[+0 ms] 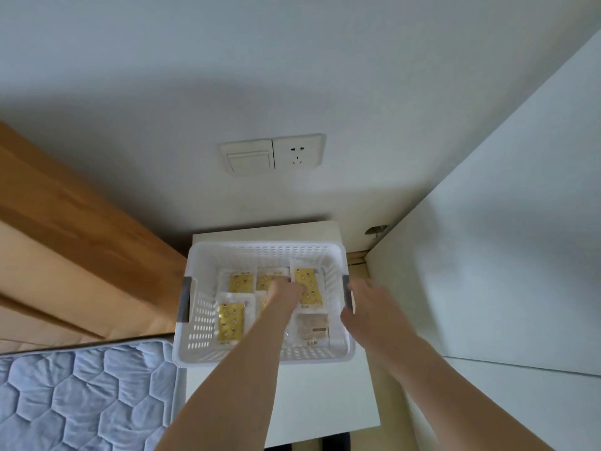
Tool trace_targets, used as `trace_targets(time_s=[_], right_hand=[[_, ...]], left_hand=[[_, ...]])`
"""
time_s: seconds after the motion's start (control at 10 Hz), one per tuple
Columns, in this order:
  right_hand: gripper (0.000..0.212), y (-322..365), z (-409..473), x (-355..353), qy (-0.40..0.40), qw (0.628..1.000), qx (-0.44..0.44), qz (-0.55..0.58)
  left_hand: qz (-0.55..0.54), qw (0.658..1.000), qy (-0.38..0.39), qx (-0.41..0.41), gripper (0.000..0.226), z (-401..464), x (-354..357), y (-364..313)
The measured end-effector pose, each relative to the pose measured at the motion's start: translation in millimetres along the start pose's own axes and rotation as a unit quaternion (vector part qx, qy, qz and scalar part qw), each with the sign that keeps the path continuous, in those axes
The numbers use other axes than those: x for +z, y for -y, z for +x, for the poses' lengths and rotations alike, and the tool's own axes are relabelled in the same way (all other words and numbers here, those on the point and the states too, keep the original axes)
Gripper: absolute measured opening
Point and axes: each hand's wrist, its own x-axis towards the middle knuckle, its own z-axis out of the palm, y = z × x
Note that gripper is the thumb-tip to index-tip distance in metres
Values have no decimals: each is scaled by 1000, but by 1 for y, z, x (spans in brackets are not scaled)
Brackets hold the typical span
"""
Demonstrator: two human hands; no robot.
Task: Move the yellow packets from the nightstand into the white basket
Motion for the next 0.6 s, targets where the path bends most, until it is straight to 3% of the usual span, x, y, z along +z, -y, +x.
trace_targets(time_s=[0.2,0.3,0.4,0.6], right_hand=[[9,-19,8,8,-6,1000,6,5],[9,-21,7,5,-7,1000,6,17],[9,-18,3,0,-16,999,3,29],[35,-2,-18,-21,-14,998,-7,66]], left_hand=[[60,996,-62,10,16,11,19,14],[111,989,-95,27,32,9,21,19],[173,978,-99,59,22,-4,15,17],[238,964,-85,84,21,-55,-12,-1]])
